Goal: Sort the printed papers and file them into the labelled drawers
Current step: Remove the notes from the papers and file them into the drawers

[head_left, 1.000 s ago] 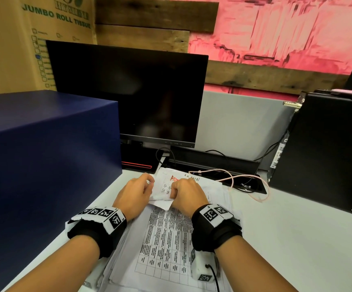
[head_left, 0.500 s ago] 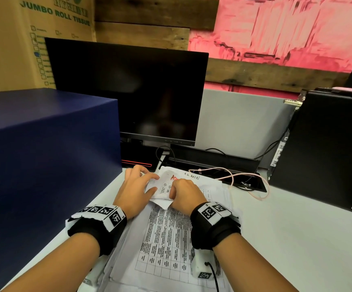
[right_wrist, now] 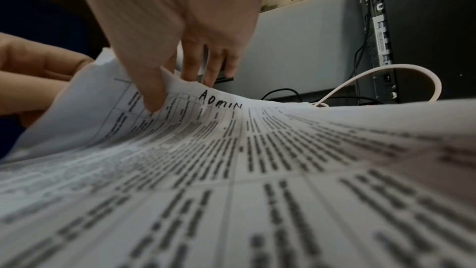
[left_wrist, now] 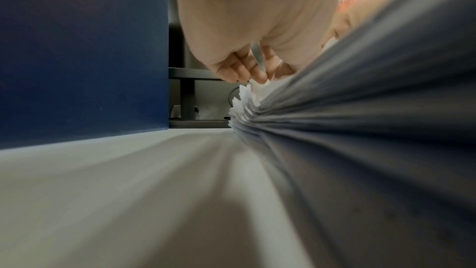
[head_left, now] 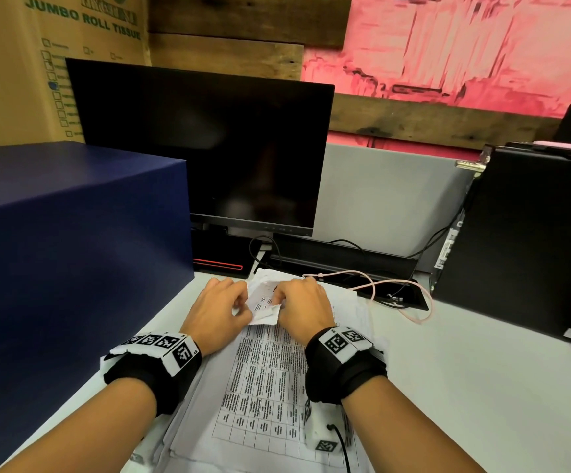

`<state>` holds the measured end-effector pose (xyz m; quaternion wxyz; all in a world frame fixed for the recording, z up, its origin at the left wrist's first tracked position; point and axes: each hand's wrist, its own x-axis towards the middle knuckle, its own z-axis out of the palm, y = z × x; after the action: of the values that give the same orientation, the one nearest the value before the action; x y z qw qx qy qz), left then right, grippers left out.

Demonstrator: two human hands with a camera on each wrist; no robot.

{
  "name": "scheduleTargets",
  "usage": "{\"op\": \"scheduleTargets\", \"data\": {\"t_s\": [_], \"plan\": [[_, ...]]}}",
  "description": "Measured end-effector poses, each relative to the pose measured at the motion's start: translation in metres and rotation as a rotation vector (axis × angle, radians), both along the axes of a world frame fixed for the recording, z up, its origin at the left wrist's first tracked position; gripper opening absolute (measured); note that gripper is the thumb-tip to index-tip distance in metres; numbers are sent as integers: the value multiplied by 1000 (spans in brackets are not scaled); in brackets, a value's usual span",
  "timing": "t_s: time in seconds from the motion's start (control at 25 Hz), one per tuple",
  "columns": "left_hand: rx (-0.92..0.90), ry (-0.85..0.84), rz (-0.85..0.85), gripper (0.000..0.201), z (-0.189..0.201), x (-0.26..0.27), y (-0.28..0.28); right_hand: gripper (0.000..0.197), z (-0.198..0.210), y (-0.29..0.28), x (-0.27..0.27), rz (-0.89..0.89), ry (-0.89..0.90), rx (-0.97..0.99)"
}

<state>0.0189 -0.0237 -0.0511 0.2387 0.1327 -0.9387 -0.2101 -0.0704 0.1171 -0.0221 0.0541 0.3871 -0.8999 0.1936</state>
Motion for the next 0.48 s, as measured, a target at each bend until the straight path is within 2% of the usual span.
{"op": "scheduleTargets", "data": {"t_s": [0.12, 0.32, 0.48], "plan": [[30, -32, -44, 21, 2, 1, 0, 14, 2, -2, 0, -75, 83, -32], [86, -39, -136, 24, 1, 1, 1, 18, 4, 4, 1, -93, 44, -176], [153, -19, -81, 23, 1, 0, 0, 32, 3, 10, -1, -41, -13, -27]]}}
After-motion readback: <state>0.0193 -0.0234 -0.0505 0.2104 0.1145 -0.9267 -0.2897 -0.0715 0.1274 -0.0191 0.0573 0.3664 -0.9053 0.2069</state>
